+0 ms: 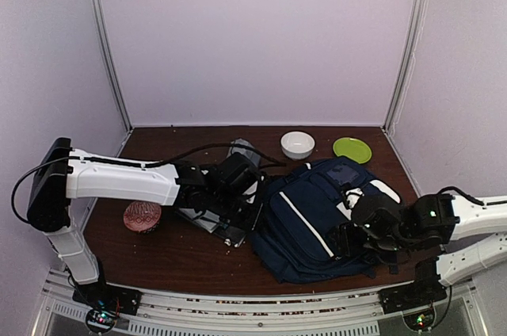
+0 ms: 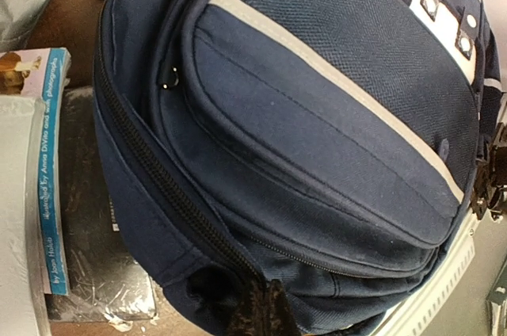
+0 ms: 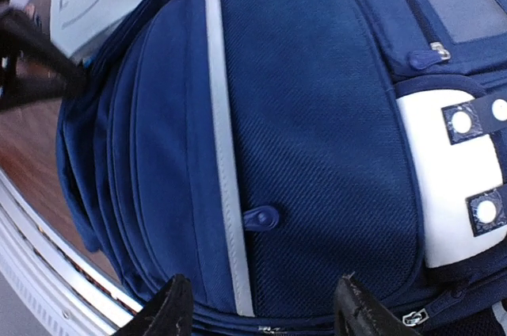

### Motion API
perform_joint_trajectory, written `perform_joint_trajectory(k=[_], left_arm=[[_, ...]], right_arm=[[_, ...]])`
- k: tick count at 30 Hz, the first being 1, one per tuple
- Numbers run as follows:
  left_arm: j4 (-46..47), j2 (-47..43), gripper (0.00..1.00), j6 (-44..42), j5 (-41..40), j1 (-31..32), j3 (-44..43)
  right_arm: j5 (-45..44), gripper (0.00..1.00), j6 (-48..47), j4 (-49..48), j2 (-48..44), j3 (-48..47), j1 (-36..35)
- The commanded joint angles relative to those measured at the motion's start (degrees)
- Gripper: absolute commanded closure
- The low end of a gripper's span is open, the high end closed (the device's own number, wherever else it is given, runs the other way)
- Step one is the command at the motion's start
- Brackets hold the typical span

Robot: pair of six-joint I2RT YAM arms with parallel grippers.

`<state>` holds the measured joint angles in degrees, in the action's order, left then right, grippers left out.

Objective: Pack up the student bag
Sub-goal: Adjust the student bag at the center of the board.

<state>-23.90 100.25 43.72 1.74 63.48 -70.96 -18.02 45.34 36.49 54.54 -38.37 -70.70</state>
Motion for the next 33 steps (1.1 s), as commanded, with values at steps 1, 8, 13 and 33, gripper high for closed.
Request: perform_joint_trajectory(k=[1,8,13,33], left_arm=[[0.8,-1.6,1.0,-2.8,-3.6,-1.6,-2.7],[-0.1,-4.5,1.0,-5.1,-4.1,-4.1,-4.8],[-1.1,-4.6,1.0,-6.2,-3.0,-4.8,-6.7],[0.1,-13.4,1.0,-4.2,-5.8,-4.9,2.7]], right_arm=[[1.9,0.41,-6.7,2.4,4.3,-4.2,-5.6],[2.1,0.51,-11.1,3.4,11.4,-7.3,-10.9],[2.3,0.52,-12.5,1.5,15.9,-8.3,-11.6],[6.7,0.56,-18.5,0.2,25.5,-13.7,-14.7]])
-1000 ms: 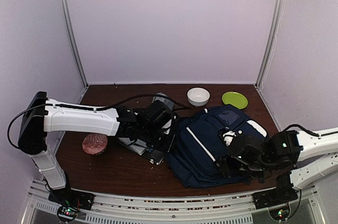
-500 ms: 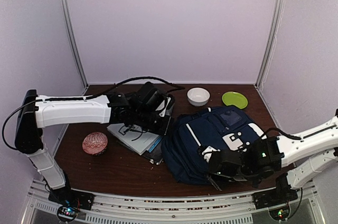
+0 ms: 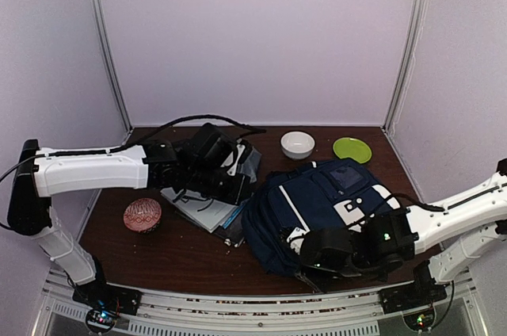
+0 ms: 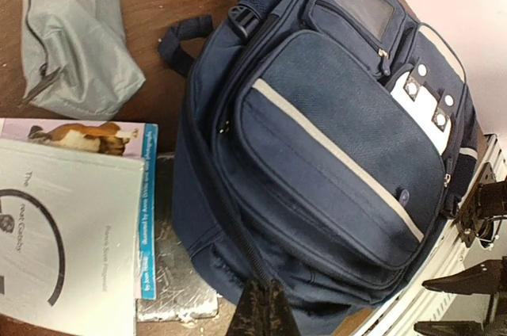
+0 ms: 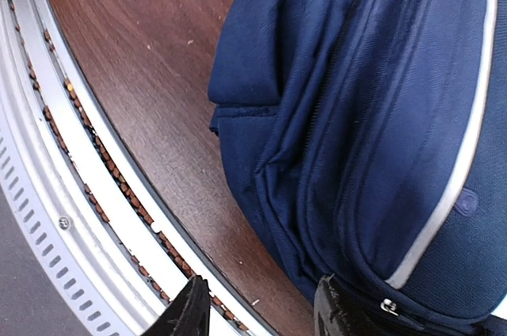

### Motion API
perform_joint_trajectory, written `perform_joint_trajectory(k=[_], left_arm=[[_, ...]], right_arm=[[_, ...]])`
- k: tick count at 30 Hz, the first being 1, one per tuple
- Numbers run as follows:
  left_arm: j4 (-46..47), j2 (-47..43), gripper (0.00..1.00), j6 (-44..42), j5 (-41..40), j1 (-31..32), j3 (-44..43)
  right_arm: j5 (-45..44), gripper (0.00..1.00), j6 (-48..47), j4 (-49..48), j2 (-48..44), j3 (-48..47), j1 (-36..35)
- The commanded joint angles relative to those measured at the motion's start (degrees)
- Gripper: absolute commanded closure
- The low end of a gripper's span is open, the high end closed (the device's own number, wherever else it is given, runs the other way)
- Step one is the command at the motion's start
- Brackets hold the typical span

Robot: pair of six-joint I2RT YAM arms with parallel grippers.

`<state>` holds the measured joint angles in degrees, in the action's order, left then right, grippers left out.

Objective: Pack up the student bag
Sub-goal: Adjust the student bag at the center of the board.

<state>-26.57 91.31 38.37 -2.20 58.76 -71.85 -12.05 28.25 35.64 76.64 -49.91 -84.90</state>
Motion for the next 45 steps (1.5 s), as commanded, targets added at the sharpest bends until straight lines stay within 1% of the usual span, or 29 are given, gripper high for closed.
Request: perform_joint_trajectory(k=[1,6,11,14,19,27,29,30,33,34,39,42,45], left_arm=[[3.0,-5.5,1.0,1.6,-2.1,-0.1,4.7],[3.1,-9.8,1.0,2.6,-3.9,-0.1,9.2],[2.8,-12.7,1.0,2.6,-5.3,-0.2,11.9],[2.8,-13.7,1.0,2.8,-5.5,-0.1,12.6],[2.9,-14.9,1.0,3.1,-5.7,-0.1,13.9],[3.6,-16.5,1.0,3.4,-5.8,-0.1,15.7],[3.8,-16.7,1.0,3.5,-5.8,-0.1,16.2],[4.0,-16.8,1.0,3.6,-5.7,-0.1,16.4],[4.2,-17.5,1.0,3.5,-5.8,-0.1,16.8],[4.1,-17.9,1.0,3.4,-5.9,0.0,17.0],[6.1,-21.3,1.0,1.7,-7.1,0.5,18.8],[10.3,-22.6,1.0,-0.7,-6.4,1.3,20.2],[14.9,-22.5,1.0,-3.4,-5.7,3.6,20.7]], right_arm=[[-0.5,0.57,-0.9,1.3,4.3,-2.6,-0.5],[-6.6,0.57,0.4,2.5,6.8,-4.3,-0.5],[-11.8,0.58,1.1,5.4,9.5,-6.5,-0.4],[-11.4,0.58,0.8,5.4,10.5,-6.8,-0.4],[-7.5,0.59,-0.2,5.2,12.5,-6.9,-0.5],[-7.0,0.57,0.8,5.1,12.8,-6.5,-0.6],[-8.2,0.61,0.9,6.7,14.4,-7.4,-0.6],[-8.9,0.65,1.0,7.2,15.2,-7.7,-0.5],[-10.8,0.95,1.2,8.3,16.1,-8.1,-0.4],[-11.2,1.0,1.2,8.6,15.3,-8.3,-0.5],[-13.4,1.0,2.6,10.8,7.0,-11.5,0.2],[-13.3,1.0,4.1,11.4,1.9,-13.6,1.8],[-13.0,1.0,6.2,9.8,-1.6,-14.1,3.1]])
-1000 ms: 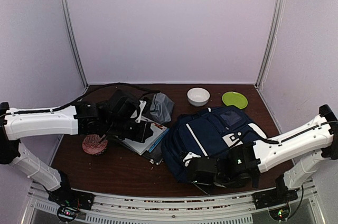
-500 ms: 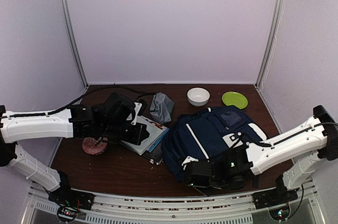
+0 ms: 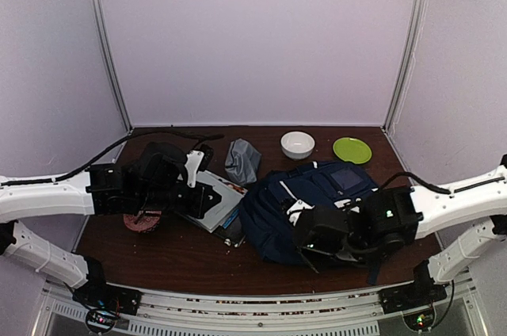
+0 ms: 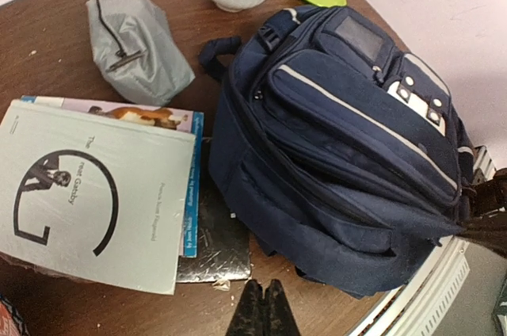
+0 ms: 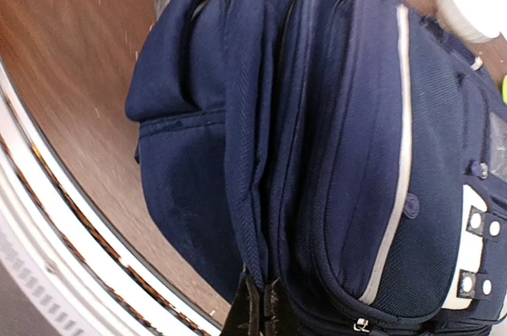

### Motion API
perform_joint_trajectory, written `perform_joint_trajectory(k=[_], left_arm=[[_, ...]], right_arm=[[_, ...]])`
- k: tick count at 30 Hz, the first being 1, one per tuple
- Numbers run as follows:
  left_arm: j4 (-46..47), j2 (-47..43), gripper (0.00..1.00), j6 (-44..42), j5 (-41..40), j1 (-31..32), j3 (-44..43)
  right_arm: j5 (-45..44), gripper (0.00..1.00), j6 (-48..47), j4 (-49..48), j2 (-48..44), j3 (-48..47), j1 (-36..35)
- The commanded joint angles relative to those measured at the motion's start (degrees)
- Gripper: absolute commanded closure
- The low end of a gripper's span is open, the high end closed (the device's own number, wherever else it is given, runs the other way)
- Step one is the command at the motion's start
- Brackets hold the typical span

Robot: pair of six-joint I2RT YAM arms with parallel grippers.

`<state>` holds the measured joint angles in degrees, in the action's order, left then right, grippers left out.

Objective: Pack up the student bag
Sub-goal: Adjust the student bag at the center of the board.

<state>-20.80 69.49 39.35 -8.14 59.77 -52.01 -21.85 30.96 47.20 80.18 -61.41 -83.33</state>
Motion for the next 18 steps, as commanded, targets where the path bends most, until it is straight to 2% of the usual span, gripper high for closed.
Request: perform_joint_trajectory(k=[1,5,7,9,12,14,16,18], left_arm=[[10.3,-0.3,1.0,-5.2,0.2,3.2,0.7],[12.4,3.1,1.0,-8.3,0.2,6.8,-1.9],[12.8,5.2,0.95,-10.3,-0.4,8.4,-3.9],[13.0,7.1,0.84,-11.9,-0.6,9.8,-5.6],[14.4,8.8,0.59,-13.0,0.3,10.8,-7.3],[16.6,9.2,0.46,-12.8,1.1,11.3,-7.5],[18.2,9.5,0.4,-12.2,2.2,11.4,-7.7],[19.5,10.1,0.39,-11.1,3.4,11.7,-7.9]], right_arm=[[-3.1,1.0,4.2,-2.7,-6.1,-2.4,1.8],[-3.1,1.0,6.9,-5.6,-9.1,-1.3,2.9],[-3.9,1.0,8.1,-6.7,-10.6,-1.1,3.4],[-3.9,1.0,8.8,-8.7,-12.5,-0.7,3.9],[-3.8,1.0,10.9,-11.5,-14.8,0.1,5.4],[-3.7,1.0,12.6,-13.3,-15.6,1.0,6.2],[-2.9,1.0,14.0,-15.5,-16.0,2.4,7.1],[-1.7,1.0,15.6,-18.7,-15.9,3.8,7.9]])
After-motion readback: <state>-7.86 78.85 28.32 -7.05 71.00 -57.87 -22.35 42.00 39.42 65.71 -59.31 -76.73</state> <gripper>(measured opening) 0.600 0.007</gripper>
